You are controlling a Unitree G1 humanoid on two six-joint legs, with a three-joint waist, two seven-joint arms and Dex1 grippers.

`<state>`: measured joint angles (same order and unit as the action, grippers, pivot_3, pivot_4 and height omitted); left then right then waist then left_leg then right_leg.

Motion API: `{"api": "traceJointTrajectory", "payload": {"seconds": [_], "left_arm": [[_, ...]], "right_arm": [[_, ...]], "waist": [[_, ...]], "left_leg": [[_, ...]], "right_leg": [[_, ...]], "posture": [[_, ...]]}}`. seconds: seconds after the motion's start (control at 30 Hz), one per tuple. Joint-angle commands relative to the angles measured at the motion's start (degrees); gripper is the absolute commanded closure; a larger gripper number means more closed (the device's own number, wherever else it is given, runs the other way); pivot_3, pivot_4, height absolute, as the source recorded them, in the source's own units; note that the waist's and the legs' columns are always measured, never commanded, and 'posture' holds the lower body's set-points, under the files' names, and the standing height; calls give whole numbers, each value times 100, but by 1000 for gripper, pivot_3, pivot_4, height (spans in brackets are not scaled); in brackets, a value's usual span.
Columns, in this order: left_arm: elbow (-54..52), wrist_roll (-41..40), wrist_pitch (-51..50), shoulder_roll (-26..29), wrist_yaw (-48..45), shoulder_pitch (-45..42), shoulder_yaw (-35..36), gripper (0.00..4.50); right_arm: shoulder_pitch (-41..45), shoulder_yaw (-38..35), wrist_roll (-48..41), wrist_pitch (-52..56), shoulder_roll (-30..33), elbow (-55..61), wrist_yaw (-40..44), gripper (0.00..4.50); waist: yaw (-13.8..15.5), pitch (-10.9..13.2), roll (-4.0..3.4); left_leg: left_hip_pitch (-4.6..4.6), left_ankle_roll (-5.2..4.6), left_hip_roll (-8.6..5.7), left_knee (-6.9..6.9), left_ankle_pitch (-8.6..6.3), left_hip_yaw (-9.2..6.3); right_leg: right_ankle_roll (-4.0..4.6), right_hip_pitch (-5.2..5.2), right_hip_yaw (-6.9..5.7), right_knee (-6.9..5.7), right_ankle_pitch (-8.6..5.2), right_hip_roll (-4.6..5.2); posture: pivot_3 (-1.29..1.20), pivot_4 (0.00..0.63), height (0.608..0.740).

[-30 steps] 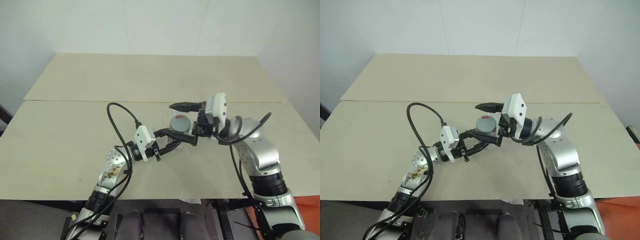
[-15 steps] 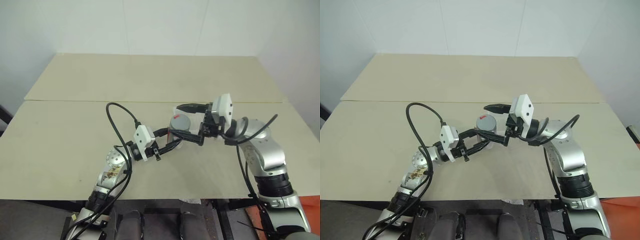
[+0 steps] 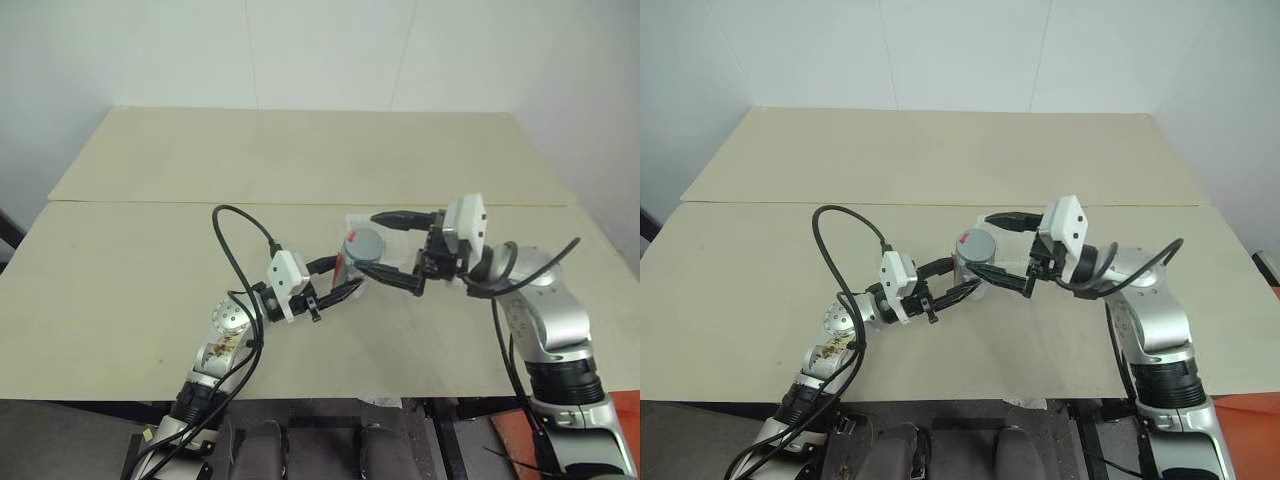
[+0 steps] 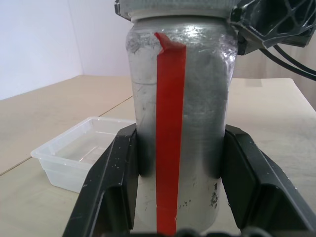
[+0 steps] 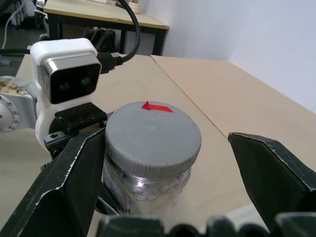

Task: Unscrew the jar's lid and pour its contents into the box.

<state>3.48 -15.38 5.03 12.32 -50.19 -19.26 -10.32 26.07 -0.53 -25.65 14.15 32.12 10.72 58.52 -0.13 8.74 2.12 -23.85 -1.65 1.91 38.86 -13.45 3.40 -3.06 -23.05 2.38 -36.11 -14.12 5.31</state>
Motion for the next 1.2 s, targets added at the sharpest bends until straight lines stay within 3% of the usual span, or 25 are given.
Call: {"api": "traceJointTrajectory", "payload": {"seconds": [0.03,0.7,0.83,1.2], "left_arm": [[-88,-68,121,-1,-75,-105,13,2467],[-74,-63,142,-26,-84,-91,16,2467],[-73,-57,163,-44,-66,-82,17,2467],[-75,-45,237,-190,136,-46,54,2467]], "right_arm": [[-27,-263,-71,-184,118,147,-21,52],[-356,-463,-259,-159,441,260,228,52],[-497,-491,-752,232,597,585,472,52],[-479,-90,-586,452,-193,1140,-742,52]], "waist": [[-1,0,0],[23,0,0],[30,0,0],[21,0,0]], "left_leg": [[0,0,0,0,0,0],[0,0,-1,0,0,0],[0,0,0,0,0,0],[0,0,0,1,0,-3]], "right_leg": [[0,0,0,0,0,0],[0,1,0,1,0,0],[0,0,1,1,0,0],[0,0,1,-1,0,-1]], "posture": [[0,150,740],[0,150,740],[0,150,740],[0,150,740]]}}
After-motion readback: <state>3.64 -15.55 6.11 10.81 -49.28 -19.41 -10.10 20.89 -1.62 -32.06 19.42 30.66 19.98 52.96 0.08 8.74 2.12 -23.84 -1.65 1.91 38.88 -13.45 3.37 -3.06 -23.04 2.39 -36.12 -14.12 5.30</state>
